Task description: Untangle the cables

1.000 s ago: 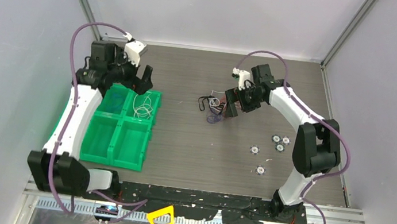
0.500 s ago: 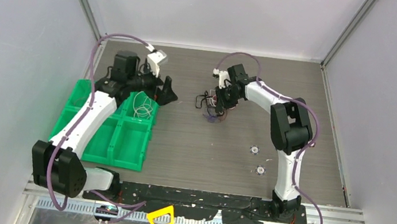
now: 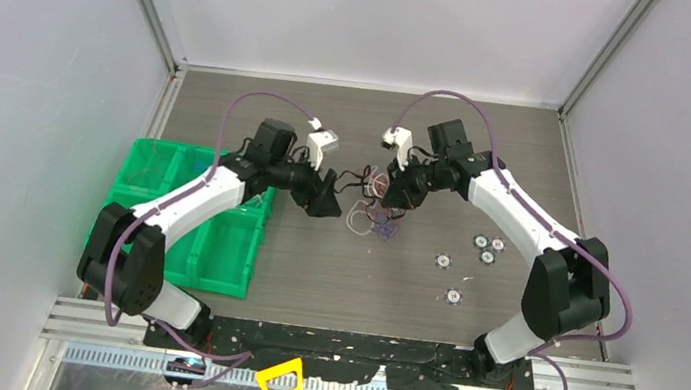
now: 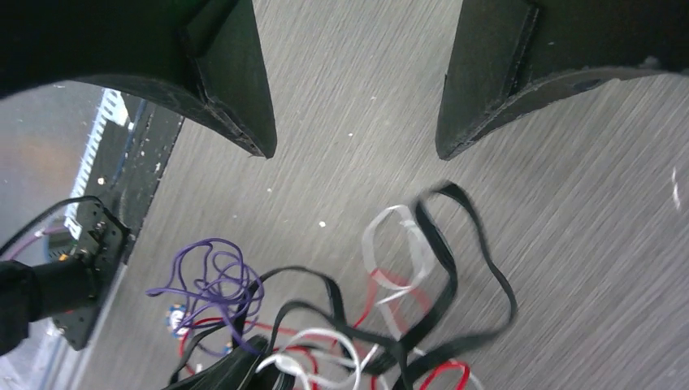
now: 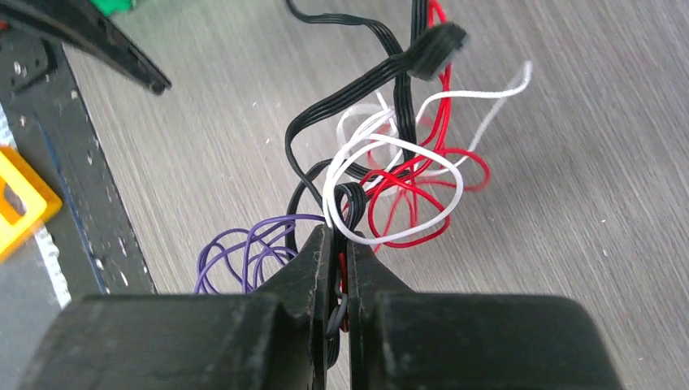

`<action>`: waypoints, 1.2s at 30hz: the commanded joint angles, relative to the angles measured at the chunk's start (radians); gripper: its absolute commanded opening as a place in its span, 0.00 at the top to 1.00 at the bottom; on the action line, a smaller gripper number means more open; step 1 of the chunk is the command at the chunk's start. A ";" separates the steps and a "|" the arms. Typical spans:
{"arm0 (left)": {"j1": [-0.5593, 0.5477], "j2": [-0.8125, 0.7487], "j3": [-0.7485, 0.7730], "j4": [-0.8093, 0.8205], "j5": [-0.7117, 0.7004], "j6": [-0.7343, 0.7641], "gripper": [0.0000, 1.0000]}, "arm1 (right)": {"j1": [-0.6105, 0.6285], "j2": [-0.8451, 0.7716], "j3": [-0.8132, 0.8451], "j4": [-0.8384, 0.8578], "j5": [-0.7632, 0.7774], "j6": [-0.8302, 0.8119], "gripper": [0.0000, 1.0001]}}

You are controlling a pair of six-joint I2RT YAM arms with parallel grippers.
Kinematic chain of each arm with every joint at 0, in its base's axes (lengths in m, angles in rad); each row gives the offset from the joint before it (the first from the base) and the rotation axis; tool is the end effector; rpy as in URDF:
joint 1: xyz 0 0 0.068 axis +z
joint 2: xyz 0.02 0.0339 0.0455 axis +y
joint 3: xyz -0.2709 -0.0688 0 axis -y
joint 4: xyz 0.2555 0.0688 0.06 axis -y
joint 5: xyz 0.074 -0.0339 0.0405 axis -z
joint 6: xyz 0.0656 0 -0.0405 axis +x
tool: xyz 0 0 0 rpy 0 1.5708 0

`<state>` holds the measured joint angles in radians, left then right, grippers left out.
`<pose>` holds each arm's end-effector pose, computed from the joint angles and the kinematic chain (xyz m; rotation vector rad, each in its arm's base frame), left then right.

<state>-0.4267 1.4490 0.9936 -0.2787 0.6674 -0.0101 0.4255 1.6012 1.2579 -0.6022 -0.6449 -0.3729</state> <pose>0.2892 -0.1761 0.2398 0.8155 2.1586 -0.9915 0.3144 0.1858 0.2523 -1.1791 2.1240 0.8272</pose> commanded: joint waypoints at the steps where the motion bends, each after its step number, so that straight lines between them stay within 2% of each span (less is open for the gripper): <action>1: -0.007 -0.043 0.008 0.148 0.138 0.003 0.31 | 0.014 -0.063 -0.038 -0.118 -0.046 -0.282 0.93; 4: 0.011 -0.120 -0.047 0.241 0.224 -0.060 0.39 | 0.016 -0.157 -0.079 -0.078 0.012 -0.368 0.93; 9: 0.025 -0.200 -0.130 0.360 0.237 -0.270 0.48 | 0.023 -0.267 -0.118 -0.052 0.006 -0.472 0.93; 13: 0.023 -0.192 -0.120 0.428 0.255 -0.408 0.57 | 0.065 -0.362 -0.138 -0.072 0.000 -0.564 0.93; 20: -0.018 -0.161 -0.060 0.473 0.291 -0.490 0.52 | 0.149 -0.389 -0.119 -0.158 0.034 -0.617 0.93; 25: -0.020 -0.152 -0.080 0.583 0.309 -0.598 0.53 | 0.182 -0.391 -0.121 -0.172 0.053 -0.626 0.94; 36: -0.042 -0.131 -0.086 0.533 0.321 -0.576 0.50 | 0.212 -0.386 -0.114 -0.185 0.077 -0.639 0.94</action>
<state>-0.4519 1.3174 0.8845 0.2276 0.9546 -0.5770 0.6231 1.2259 1.1271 -0.7937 -0.5735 -0.9897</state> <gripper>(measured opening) 0.504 0.116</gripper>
